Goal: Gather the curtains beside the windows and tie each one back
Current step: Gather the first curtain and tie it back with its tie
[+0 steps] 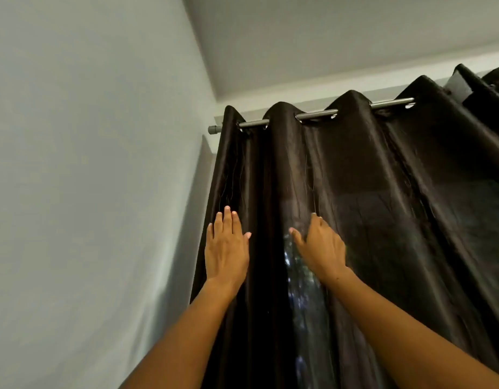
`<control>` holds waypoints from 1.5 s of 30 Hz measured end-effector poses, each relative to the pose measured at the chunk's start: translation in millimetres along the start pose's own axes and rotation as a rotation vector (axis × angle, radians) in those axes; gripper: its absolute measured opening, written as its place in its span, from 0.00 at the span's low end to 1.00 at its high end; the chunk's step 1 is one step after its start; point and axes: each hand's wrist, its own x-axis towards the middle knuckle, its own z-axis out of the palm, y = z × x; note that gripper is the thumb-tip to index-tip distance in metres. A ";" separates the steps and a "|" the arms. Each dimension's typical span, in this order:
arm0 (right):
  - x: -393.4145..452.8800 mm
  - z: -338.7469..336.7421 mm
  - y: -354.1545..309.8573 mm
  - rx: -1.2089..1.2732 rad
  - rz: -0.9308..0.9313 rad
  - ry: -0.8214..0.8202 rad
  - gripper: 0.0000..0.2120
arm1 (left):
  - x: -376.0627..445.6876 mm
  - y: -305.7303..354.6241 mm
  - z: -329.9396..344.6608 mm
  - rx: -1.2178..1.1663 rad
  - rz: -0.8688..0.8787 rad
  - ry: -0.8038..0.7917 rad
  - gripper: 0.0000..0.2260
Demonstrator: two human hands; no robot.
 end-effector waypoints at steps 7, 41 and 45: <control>14.9 46.5 -41.9 -0.187 0.036 -0.057 0.38 | 40.7 -43.4 34.1 -0.080 -0.295 -0.057 0.29; 79.9 -53.7 127.0 -0.250 0.189 0.154 0.22 | 63.0 113.0 47.4 -0.913 -0.070 -0.085 0.07; 76.9 -54.5 109.1 -0.148 0.216 0.230 0.13 | 64.6 101.8 42.4 -0.954 -0.008 -0.104 0.24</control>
